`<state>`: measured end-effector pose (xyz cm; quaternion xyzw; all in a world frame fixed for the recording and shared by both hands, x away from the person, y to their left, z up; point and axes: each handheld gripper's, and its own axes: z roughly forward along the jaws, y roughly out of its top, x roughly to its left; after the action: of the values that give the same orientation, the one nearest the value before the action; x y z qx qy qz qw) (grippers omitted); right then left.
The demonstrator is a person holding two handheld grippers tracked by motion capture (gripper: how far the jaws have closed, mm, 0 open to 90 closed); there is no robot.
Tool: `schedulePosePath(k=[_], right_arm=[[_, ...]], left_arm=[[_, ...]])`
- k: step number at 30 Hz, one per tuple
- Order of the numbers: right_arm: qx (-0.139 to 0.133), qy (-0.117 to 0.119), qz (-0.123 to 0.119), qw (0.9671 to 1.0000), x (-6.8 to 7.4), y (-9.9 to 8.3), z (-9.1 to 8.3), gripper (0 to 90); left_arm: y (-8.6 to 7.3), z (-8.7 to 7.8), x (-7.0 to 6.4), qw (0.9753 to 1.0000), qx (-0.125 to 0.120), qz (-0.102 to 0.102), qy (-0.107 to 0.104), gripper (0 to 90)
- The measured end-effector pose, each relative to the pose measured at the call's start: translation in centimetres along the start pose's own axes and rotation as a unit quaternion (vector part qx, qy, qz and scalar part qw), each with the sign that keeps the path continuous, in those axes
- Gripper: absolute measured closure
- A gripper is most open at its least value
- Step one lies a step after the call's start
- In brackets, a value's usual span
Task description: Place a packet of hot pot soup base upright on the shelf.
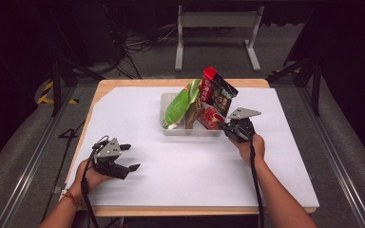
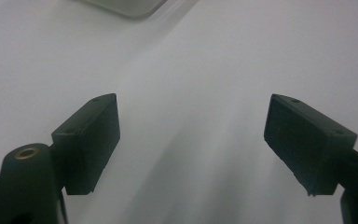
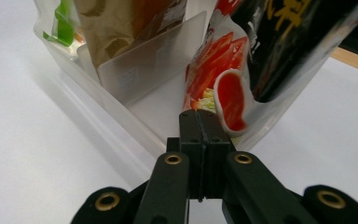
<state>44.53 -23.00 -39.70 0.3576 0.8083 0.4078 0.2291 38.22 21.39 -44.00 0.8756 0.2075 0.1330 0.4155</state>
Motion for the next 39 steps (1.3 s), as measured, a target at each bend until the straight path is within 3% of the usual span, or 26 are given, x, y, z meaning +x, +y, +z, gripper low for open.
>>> schedulePosePath(k=[8,12,21,29,34,37,39], right_arm=[[-0.007,0.005,-0.001,1.0,-0.2,0.0,-0.3,86.5],[-0.016,-0.004,-0.02,0.9997,0.0,0.3,-1.0,82.7],[-0.024,-0.001,-0.028,0.9993,-0.2,0.2,-1.6,74.0],[-0.027,-0.004,-0.043,0.9987,0.1,0.3,-2.2,62.1],[-0.03,0.0,-0.042,0.9986,-0.1,0.2,-2.6,55.0],[-0.029,-0.005,-0.042,0.9987,-0.1,0.1,-2.7,44.1],[-0.033,-0.001,-0.03,0.999,-0.4,0.0,-2.8,42.7]], left_arm=[[0.0,0.0,0.0,1.0,0.0,0.001,0.0,19.1],[0.0,-0.1,0.0,1.0,0.0,0.001,0.002,19.1],[0.0,0.0,-0.1,1.0,0.004,0.004,0.008,19.2],[-0.1,0.0,-0.1,0.9999,0.004,0.005,0.008,19.3],[-0.1,0.0,0.0,0.9999,0.005,0.006,0.008,19.2],[-0.1,0.0,-0.1,0.9999,0.006,0.008,0.008,19.0],[-0.1,0.0,-0.1,0.9999,0.005,0.008,0.008,19.1]])
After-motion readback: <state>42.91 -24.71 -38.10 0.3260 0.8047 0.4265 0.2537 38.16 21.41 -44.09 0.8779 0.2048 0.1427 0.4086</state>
